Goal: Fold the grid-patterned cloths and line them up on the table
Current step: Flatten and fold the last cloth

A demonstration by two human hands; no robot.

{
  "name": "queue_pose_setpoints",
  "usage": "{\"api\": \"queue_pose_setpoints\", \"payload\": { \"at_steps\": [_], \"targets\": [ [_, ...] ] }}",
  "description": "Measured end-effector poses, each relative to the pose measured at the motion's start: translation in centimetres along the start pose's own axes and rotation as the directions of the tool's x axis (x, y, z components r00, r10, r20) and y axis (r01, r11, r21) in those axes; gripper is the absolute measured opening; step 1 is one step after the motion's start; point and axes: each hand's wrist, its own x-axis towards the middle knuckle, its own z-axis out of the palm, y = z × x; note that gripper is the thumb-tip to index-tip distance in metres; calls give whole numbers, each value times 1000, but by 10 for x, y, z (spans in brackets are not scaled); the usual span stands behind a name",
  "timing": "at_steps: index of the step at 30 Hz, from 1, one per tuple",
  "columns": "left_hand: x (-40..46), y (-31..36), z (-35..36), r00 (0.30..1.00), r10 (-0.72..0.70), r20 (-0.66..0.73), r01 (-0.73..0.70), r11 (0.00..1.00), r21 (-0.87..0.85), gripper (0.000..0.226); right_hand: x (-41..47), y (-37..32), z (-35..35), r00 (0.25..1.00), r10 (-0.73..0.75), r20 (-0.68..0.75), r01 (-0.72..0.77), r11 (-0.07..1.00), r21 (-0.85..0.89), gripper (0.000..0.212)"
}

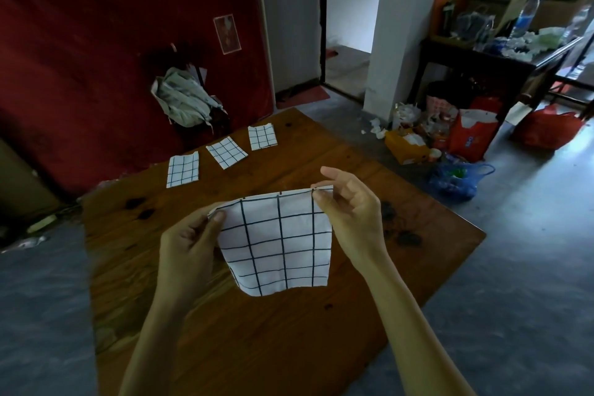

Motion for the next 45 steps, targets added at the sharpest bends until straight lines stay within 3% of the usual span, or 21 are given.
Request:
{"api": "queue_pose_setpoints", "payload": {
  "at_steps": [9,11,13,15,18,24,28,32,34,41,45],
  "targets": [
    [-2,0,6,998,25,65,-27,999,31,27,4,-4,-14,999,-50,9,51,995,-89,29],
    [0,-2,10,998,36,49,-39,998,50,26,4,-2,-15,998,-56,-8,54,982,-180,30],
    [1,-5,16,997,56,47,-60,995,84,23,3,-5,-14,987,-160,-1,149,919,-366,35],
    [1,-6,23,993,99,68,-107,987,122,27,2,-13,-6,943,-301,144,330,782,-528,41],
    [2,-3,32,977,183,108,-197,970,141,25,5,-23,16,885,-249,393,455,637,-622,39],
    [0,-2,30,955,281,93,-293,945,146,28,8,-20,24,885,-274,377,454,690,-564,11],
    [-6,-15,36,955,298,-14,-280,913,295,19,7,-18,22,892,-274,359,442,694,-568,10],
    [-5,-15,43,937,350,-1,-319,856,408,13,6,-21,31,868,-228,442,453,729,-513,25],
    [-3,-13,43,936,351,-18,-312,855,415,12,5,-20,37,849,-272,452,495,707,-505,22],
    [-15,-32,44,941,327,-89,-270,883,384,16,10,-25,33,900,-367,236,434,806,-404,9],
    [-29,-69,45,959,266,-93,-207,888,410,36,19,-26,29,901,-407,149,429,793,-433,10]
  ]
}}
